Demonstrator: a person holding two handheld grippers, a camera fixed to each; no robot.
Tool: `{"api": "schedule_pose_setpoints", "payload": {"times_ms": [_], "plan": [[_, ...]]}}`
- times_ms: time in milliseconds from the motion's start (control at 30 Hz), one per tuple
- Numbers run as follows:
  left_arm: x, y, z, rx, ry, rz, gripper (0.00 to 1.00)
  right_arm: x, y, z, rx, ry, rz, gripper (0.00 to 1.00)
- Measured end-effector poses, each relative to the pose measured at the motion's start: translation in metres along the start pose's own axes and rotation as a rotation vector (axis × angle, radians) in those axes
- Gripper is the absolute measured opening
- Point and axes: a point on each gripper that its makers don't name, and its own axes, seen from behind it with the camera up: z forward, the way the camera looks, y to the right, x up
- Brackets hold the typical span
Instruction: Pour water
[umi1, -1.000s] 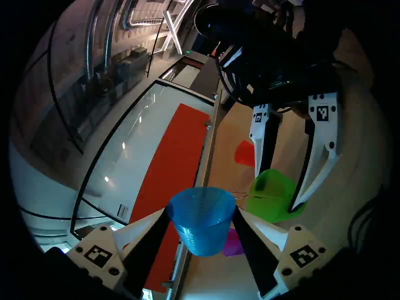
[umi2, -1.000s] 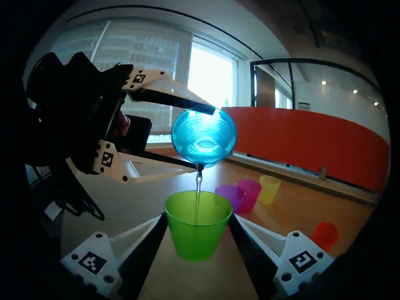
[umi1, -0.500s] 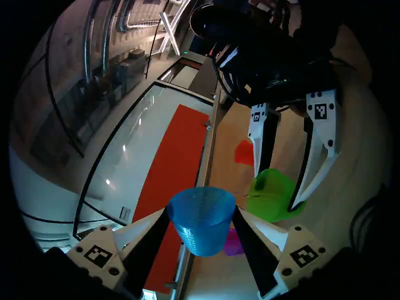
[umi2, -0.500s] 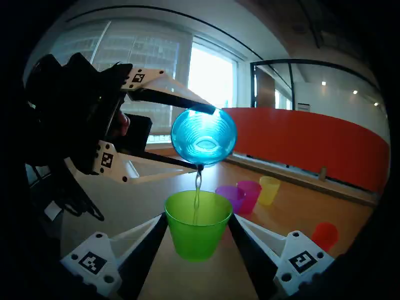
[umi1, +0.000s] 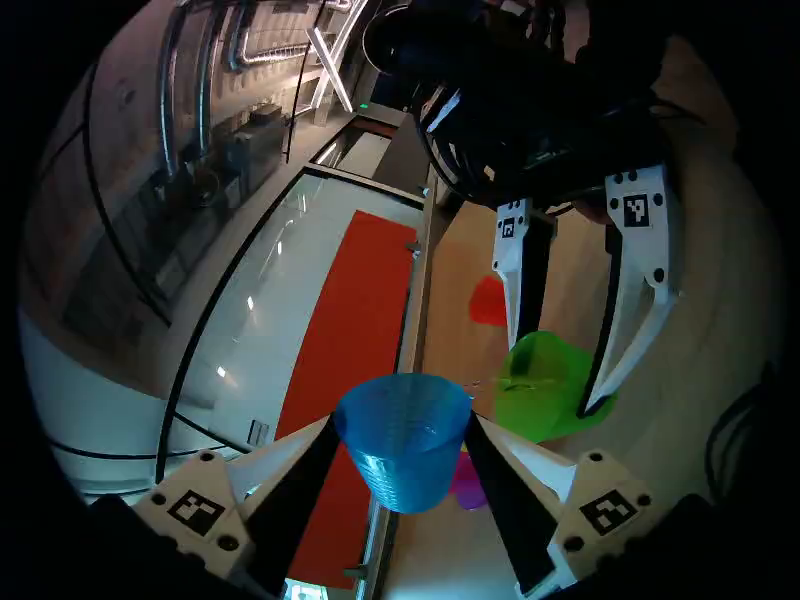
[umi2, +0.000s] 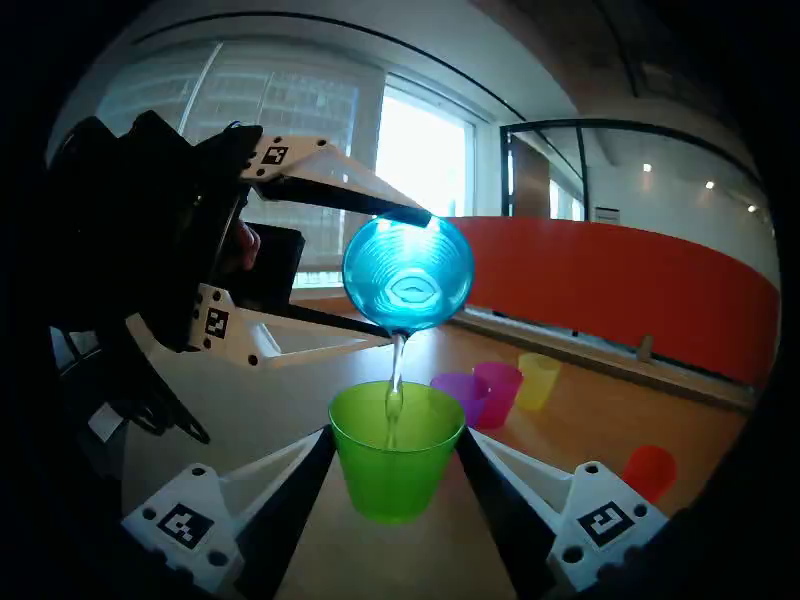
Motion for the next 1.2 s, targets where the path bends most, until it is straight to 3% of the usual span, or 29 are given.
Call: {"api": "schedule_pose_setpoints", "payload": {"times_ms": [400, 1200], "plan": [[0.0047, -0.0036, -0.0032, 0.003, 0.003, 0.019, 0.87, 0.0007, -0.0005, 0.0001, -0.001, 0.002, 0.002, 0.91], [0.0072, 0.0029, -0.0008, 0.012, 0.001, 0.065, 0.87, 0.0029, 0.0004, -0.0005, -0.004, 0.007, -0.002, 0.91]]}}
